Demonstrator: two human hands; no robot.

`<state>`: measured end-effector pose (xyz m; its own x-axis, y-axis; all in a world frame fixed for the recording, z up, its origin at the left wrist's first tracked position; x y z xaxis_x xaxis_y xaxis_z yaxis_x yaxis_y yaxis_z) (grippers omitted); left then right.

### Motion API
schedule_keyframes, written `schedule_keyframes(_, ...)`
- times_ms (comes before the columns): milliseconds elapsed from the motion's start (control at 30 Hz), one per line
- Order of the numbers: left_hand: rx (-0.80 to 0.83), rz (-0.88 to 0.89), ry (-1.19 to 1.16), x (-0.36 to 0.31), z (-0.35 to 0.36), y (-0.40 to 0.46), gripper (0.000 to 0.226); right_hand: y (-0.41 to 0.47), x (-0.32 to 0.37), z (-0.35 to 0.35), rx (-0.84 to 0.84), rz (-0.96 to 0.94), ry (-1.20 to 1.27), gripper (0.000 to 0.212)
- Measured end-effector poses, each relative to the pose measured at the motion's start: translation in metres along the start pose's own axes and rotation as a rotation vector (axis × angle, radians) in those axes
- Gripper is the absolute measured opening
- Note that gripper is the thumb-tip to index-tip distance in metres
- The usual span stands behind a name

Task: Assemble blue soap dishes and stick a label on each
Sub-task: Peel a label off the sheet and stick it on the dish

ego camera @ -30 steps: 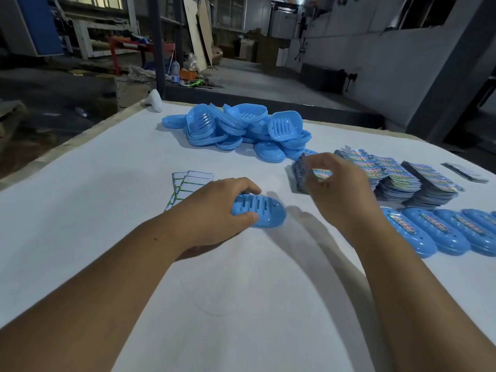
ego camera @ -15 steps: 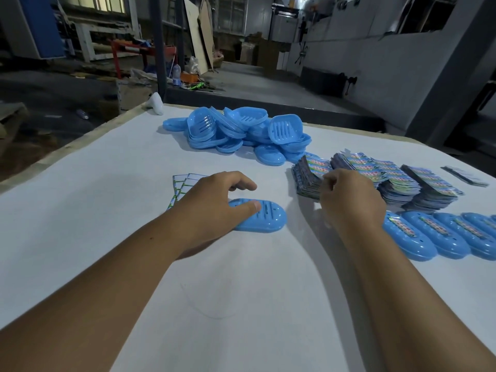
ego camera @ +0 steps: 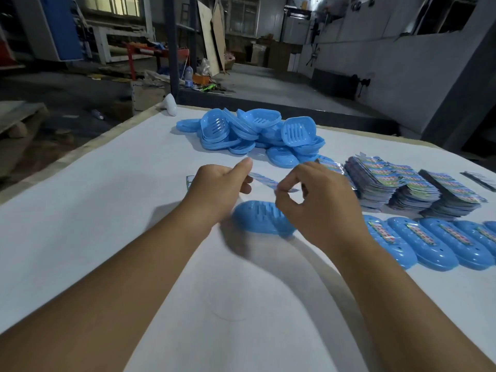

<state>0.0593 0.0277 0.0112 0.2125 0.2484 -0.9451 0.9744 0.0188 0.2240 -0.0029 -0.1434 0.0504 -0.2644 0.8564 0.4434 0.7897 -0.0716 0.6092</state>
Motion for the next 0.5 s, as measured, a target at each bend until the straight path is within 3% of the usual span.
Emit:
schedule_keyframes(100,-0.058,-0.051,-0.043,0.003,-0.009,0.0,0.031,-0.004,0.01,0.01,0.08,-0.078,0.02,0.013)
schedule_keyframes(200,-0.038,-0.042,-0.037,0.003,-0.012,0.0,0.024,-0.006,0.01,0.016,0.169,-0.042,0.179,0.027)
schedule_keyframes(367,0.094,0.081,0.049,-0.006,0.0,-0.005,0.019,0.001,-0.017,0.018,0.103,0.402,0.586,0.014)
schedule_keyframes(500,0.109,0.128,0.047,-0.012,0.004,-0.007,0.021,0.003,-0.028,0.021,0.118,0.566,0.791,0.02)
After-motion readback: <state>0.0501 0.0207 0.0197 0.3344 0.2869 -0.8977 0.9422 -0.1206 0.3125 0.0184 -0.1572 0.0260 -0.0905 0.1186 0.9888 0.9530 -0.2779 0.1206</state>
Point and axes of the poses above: each hand's wrist, its own y-axis towards the middle knuckle, its own z-axis out of the palm, x = y × z, the point moved 5 cm from there along y, towards the middle knuckle, and after that the axes turned 10 degrees about z, right-handed, at the moved point
